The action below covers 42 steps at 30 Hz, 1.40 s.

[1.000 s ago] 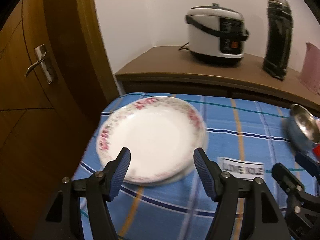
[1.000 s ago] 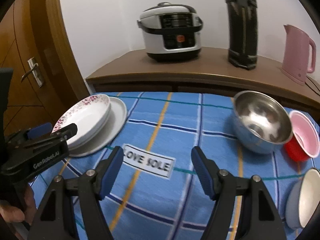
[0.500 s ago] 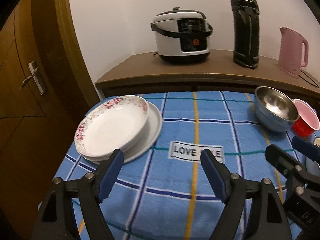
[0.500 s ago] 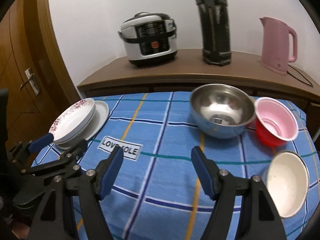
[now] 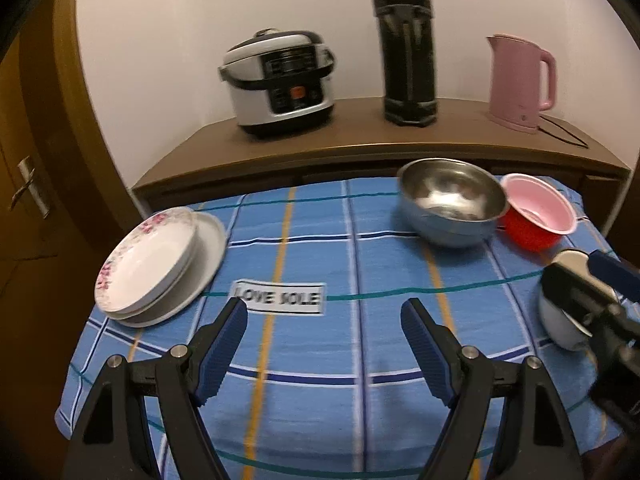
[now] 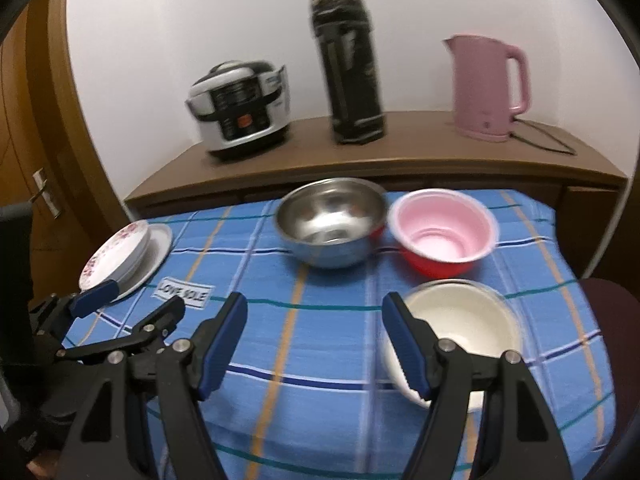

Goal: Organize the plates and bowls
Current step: 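Withdraw both grippers from the stack toward the bowls, then move both grippers to the rim of the pink-and-red bowl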

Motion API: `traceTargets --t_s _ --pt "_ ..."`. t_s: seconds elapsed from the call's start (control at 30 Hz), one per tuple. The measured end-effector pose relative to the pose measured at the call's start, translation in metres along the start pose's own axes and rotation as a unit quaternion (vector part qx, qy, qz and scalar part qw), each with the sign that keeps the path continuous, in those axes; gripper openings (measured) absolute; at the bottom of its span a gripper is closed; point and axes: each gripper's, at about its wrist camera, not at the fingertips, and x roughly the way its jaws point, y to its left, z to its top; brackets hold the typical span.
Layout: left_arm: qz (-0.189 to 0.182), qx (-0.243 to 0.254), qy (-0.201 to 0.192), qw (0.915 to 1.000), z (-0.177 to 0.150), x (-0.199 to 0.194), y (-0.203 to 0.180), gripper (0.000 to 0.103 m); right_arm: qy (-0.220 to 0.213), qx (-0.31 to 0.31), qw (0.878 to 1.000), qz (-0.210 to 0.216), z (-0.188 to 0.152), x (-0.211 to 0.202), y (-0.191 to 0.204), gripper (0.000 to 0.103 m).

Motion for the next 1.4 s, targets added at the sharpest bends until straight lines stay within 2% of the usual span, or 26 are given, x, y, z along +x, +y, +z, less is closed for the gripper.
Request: traceTargets --t_s 0.27,0.53,0.6,0.67,0.73,0.8,0.87,0.93,1.03,1.1,1.17,1.27,1.4 --pt "-0.031 0.018 0.007 0.9994 0.000 -0.001 -0.040 0.081 0.003 0.039 0.999 -0.035 -0.007 -0.013 -0.056 0.071" --pt "-0.062 0.028 0.009 0.9977 0.002 -0.002 -0.073 0.081 -0.011 0.054 0.997 -0.062 -0.007 -0.027 -0.091 0.070" --pt "-0.071 0.032 0.010 0.9969 0.005 -0.001 -0.082 0.081 -0.012 0.057 0.996 -0.065 -0.005 -0.027 -0.101 0.067" --pt "-0.080 0.031 0.011 0.9962 0.010 0.001 -0.087 0.081 -0.010 0.057 0.996 -0.066 0.000 -0.025 -0.111 0.054" --pt "-0.087 0.027 0.007 0.9958 0.018 0.002 -0.091 0.081 -0.008 0.065 0.996 -0.058 0.005 -0.022 -0.121 0.052" --pt "-0.096 0.025 0.002 0.9951 0.027 0.004 -0.097 0.081 -0.003 0.069 0.997 -0.047 0.013 -0.016 -0.130 0.049" --pt "-0.101 0.020 0.000 0.9947 0.037 0.009 -0.102 0.081 0.007 0.074 0.997 -0.031 0.021 -0.008 -0.138 0.040" --pt "-0.107 0.014 0.001 0.9941 0.047 0.014 -0.107 0.079 0.017 0.082 0.996 -0.011 0.031 0.004 -0.145 0.040" --pt "-0.118 0.014 0.017 0.9928 0.059 0.028 -0.117 0.069 0.035 0.086 0.996 0.000 0.045 0.024 -0.153 0.037" --pt "-0.116 0.013 0.029 0.9927 0.065 0.040 -0.125 0.058 0.046 0.087 0.995 0.002 0.050 0.038 -0.156 0.035" --pt "-0.118 0.010 0.046 0.9919 0.070 0.052 -0.131 0.055 0.058 0.086 0.995 0.001 0.053 0.051 -0.157 0.033" --pt "-0.122 0.004 0.057 0.9909 0.074 0.062 -0.137 0.054 0.072 0.086 0.994 0.001 0.056 0.070 -0.161 0.032" --pt "-0.101 0.022 0.057 0.9930 0.078 0.072 -0.150 0.054 0.101 0.091 0.991 0.012 0.057 0.096 -0.164 0.031"
